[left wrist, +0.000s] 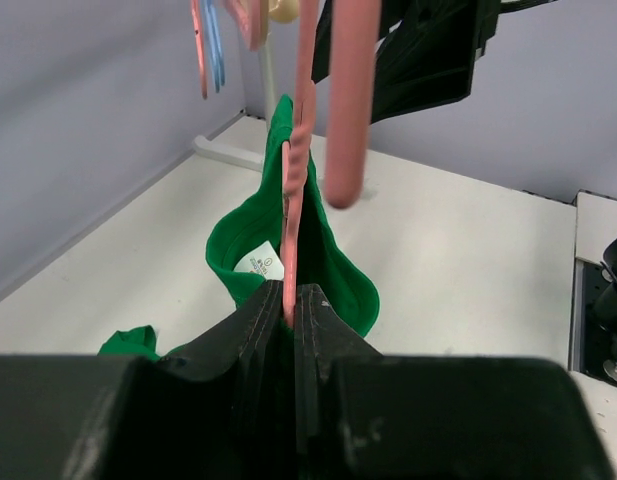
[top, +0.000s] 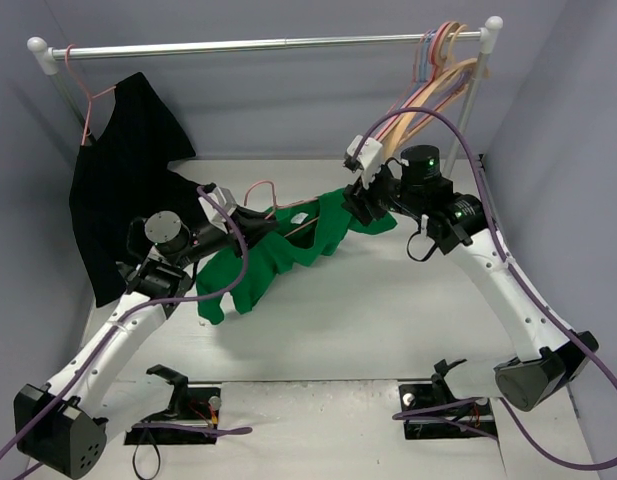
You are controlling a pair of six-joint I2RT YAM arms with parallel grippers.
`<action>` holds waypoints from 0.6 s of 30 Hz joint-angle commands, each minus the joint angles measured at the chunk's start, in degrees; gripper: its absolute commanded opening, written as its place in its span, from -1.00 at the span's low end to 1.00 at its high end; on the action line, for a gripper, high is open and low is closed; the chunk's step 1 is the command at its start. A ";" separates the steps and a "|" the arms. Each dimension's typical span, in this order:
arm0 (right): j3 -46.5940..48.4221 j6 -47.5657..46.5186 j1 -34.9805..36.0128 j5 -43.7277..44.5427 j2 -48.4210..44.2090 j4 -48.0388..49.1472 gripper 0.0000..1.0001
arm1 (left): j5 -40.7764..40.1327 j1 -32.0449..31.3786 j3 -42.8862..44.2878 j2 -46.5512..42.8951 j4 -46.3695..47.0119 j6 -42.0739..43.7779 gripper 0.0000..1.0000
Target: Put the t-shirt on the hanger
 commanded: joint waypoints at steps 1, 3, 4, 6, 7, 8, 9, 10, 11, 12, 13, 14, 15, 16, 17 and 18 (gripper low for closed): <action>0.62 -9.00 -0.58 -4.72 -1.06 2.27 0.01 | 2.62 -0.11 1.99 -2.01 4.83 -0.12 -1.00; 0.43 -11.82 -0.58 -5.25 -0.45 3.24 0.02 | 3.68 -0.11 2.26 -2.10 4.57 -0.39 -1.00; 0.70 -12.35 -0.58 -5.16 -0.10 3.42 0.02 | 3.94 -0.11 2.35 -2.28 4.05 -0.30 -1.00; 1.49 -14.36 -0.58 -5.25 1.04 3.25 0.02 | 4.73 -0.11 2.70 -2.46 3.25 0.05 -1.00; 1.66 -14.89 -0.58 -5.34 1.31 3.33 0.01 | 5.09 -0.11 2.87 -2.72 2.38 0.31 -1.00; 1.75 -15.25 -0.58 -5.69 1.57 3.33 0.01 | 5.52 -0.11 3.14 -2.89 1.85 0.49 -1.00; 1.84 -16.47 -0.58 -7.34 2.10 2.81 0.01 | 6.22 -0.11 3.49 -2.98 1.41 0.75 -1.00; 2.10 -16.83 -0.67 -8.32 2.37 2.54 0.01 | 6.41 -0.11 3.66 -3.16 0.53 1.19 -1.00; 2.11 -17.18 -0.58 -9.20 2.72 2.11 0.01 | 6.49 -0.11 3.93 -3.25 0.00 1.54 -1.00; 2.19 -17.62 -0.58 -11.12 2.98 0.27 0.01 | 6.76 -0.11 4.10 -3.33 -0.61 1.89 -1.00; 2.37 -18.67 -0.58 -12.18 3.24 -0.53 0.01 | 6.85 -0.11 4.63 -3.42 -1.40 2.42 -1.00; 2.28 -19.03 -0.58 -13.06 3.60 -0.97 0.00 | 7.02 -0.11 4.98 -3.33 -1.84 2.69 -1.00; 2.02 -19.12 -0.58 -13.77 3.60 -1.32 -0.03 | 7.20 -0.11 5.33 -3.25 -2.28 2.95 -1.00; 1.41 -19.21 -0.58 -14.12 3.60 -1.59 -0.06 | 7.72 -0.11 6.03 -3.16 -3.07 3.30 -1.00; 1.14 -19.47 -0.58 -14.74 3.77 -1.94 -0.10 | 8.07 -0.11 6.39 -3.07 -3.43 3.56 -1.00; 0.88 -19.56 -0.58 -15.18 3.86 -2.29 -0.20 | 8.43 -0.11 6.74 -2.81 -3.69 3.74 -1.00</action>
